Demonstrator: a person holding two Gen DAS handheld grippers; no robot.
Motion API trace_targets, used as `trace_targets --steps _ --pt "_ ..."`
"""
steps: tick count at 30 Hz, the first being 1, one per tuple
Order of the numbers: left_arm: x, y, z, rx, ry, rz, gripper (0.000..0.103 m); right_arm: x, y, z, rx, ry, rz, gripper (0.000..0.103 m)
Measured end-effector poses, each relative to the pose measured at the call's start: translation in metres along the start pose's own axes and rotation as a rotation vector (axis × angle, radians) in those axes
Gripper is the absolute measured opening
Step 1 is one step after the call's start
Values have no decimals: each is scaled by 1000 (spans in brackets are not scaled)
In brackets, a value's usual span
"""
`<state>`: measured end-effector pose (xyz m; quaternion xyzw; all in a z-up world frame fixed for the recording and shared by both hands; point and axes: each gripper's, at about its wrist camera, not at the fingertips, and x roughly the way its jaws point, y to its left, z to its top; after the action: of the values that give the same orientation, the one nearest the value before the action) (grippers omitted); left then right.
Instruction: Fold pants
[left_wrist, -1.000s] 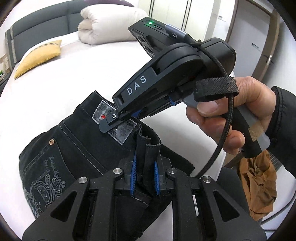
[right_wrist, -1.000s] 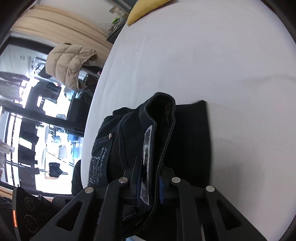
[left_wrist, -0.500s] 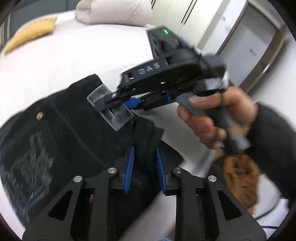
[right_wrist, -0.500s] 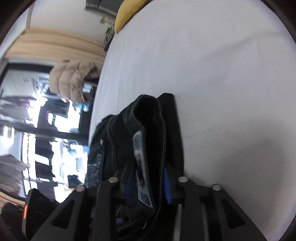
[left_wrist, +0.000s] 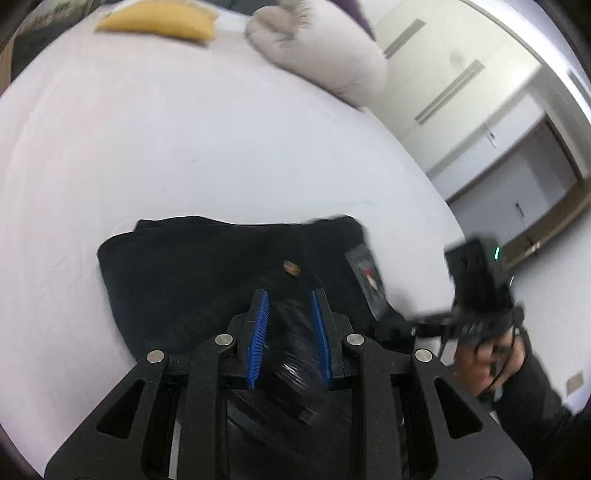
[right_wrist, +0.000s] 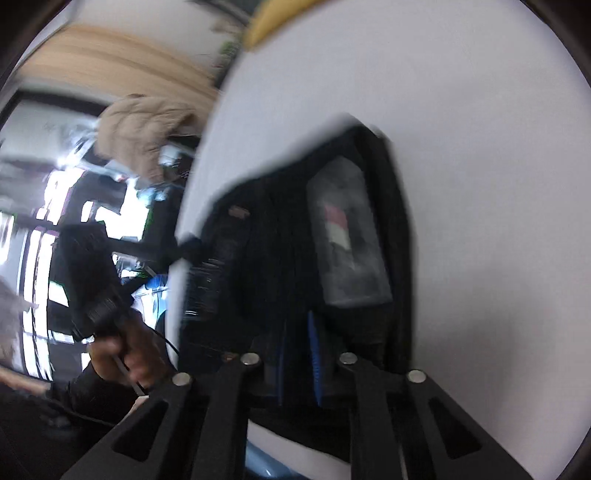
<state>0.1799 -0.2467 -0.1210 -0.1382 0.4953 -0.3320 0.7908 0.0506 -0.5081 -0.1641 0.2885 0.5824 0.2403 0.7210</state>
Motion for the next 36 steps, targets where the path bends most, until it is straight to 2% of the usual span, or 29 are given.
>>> trace_targets --steps 3,5,9,18,22,29,31,33,34,35,36 --pt "16 24 4 -53 27 -37 21 2 -27 -7 97 -55 108 0" --pt "18 30 -2 -74 27 -54 21 4 -32 -11 106 -78 129 0" --pt "3 19 -29 -38 14 -86 21 8 -36 -18 127 -117 163 0" --pt "-32 -8 -107 85 -9 -133 21 11 -32 -13 103 -163 142 0" --pt "-38 -33 -139 196 -14 -91 21 9 -39 -14 106 -181 132 0" --pt "-25 -34 -137 199 3 -72 21 5 -31 -20 86 -212 100 0" --pt "-40 -39 -131 177 19 -86 21 -5 -18 -24 55 -205 73 16" --pt "-66 -43 -124 175 -27 -94 22 -25 -6 -27 27 -221 116 74" --pt "-82 -42 -119 170 -75 -83 22 -35 -2 -27 14 -251 115 82" --pt "-90 -39 -116 155 -102 -78 32 -47 1 -28 -6 -295 105 90" --pt "-96 -33 -112 133 -125 -66 68 -57 3 -27 -25 -325 93 90"
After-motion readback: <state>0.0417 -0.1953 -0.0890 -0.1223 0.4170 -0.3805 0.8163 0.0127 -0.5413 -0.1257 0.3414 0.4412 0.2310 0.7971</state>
